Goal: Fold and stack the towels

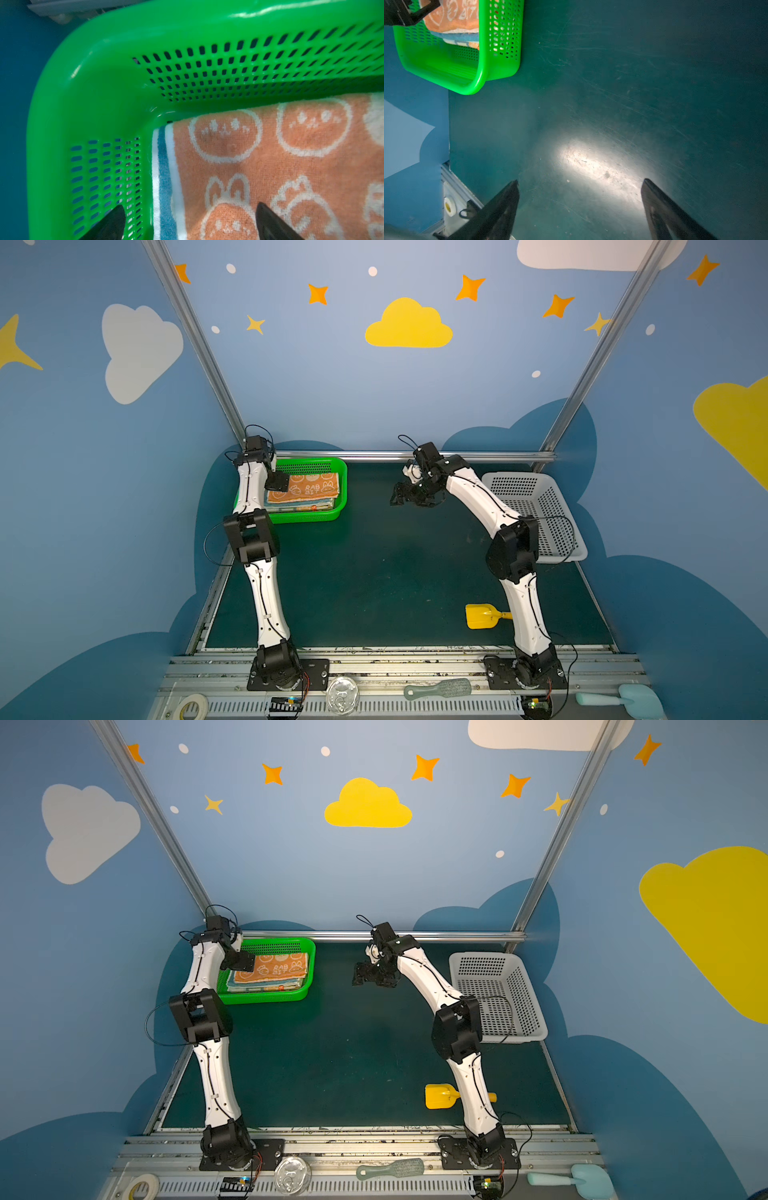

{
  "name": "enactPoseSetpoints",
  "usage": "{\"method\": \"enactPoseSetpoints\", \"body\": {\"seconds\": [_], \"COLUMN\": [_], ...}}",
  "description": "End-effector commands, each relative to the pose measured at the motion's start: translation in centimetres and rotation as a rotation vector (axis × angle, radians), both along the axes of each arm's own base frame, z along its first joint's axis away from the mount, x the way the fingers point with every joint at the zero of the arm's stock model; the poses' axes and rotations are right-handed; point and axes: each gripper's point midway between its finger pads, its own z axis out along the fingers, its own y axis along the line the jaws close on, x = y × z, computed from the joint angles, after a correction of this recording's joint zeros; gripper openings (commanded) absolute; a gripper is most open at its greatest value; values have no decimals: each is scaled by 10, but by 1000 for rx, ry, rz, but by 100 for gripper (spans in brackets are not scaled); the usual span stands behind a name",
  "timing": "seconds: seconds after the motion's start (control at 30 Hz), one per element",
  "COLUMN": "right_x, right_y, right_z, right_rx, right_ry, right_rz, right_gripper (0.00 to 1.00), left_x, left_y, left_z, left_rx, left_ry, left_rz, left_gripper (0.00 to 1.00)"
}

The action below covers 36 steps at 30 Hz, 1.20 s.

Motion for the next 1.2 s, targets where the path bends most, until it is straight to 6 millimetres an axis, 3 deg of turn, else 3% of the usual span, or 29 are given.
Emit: {"method": "enactPoseSetpoints", "body": {"seconds": [0.0,0.13,0.23,0.37,0.47,0.6,0.8,0.87,1.0,1.07,1.17], "right_x": [2,-1,-4,-4,-6,-5,-8,-8,-10,-12,-13], "right_y": [-63,-123,-171,-226,-252,-262,-262,-266,-278,-281,-276], "right_z": [33,32,27,12,-2,-16,-42,-50,-64,-69,-75], "right_rx": [-150,-266,-349,-433,-477,-469,-464,-495,-573,-585,-569], "right_ry": [-49,-27,-20,13,53,100,168,173,185,191,203], "right_rz": [-151,-259,-359,-453,-493,-488,-471,-472,-472,-471,-462], "right_gripper": [92,92,92,92,91,86,66,59,57,56,41], "left_x": [5,5,1,-13,-30,-60,-107,-120,-142,-152,-161], "left_y": [-16,-48,-87,-153,-216,-296,-384,-405,-436,-446,-449], "left_z": [45,86,114,144,161,176,172,167,154,147,143], "left_rx": [-20,-34,-46,-99,-204,-375,-457,-475,-488,-488,-491], "left_ry": [-88,-157,-214,-295,-367,-499,-509,-493,-449,-424,-410], "left_rz": [-13,-62,-124,-227,-328,-464,-625,-666,-735,-764,-771], "left_gripper": [100,100,100,100,100,100,100,100,100,100,100]}}
